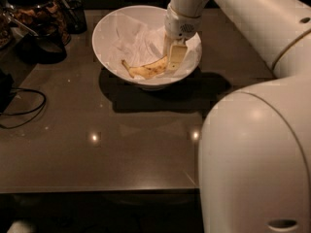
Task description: Pick banana from white bowl
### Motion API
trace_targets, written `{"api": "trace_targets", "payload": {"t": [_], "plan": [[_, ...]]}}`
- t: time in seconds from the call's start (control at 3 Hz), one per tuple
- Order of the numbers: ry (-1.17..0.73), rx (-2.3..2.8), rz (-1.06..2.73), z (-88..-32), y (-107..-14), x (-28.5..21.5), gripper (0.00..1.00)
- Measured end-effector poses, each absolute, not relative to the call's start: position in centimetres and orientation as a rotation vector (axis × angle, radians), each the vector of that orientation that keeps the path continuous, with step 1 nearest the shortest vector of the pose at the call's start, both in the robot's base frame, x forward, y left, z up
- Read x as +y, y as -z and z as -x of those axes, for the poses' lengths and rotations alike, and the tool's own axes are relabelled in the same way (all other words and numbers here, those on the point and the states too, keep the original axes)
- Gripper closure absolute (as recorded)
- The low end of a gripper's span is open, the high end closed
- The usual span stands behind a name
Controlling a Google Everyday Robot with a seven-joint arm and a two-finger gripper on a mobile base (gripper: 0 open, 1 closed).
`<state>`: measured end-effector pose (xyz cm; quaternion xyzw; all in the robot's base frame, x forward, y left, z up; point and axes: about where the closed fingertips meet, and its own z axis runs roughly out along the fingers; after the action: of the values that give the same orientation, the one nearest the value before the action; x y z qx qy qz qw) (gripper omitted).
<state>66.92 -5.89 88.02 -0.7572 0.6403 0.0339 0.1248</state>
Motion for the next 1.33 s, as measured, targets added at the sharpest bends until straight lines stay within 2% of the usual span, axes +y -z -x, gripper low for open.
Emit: {"api": "trace_targets", "payload": {"t": [1.33], "plan": [[-0.099, 1.694, 2.019, -63.1, -95.7, -6.0, 1.00]]}}
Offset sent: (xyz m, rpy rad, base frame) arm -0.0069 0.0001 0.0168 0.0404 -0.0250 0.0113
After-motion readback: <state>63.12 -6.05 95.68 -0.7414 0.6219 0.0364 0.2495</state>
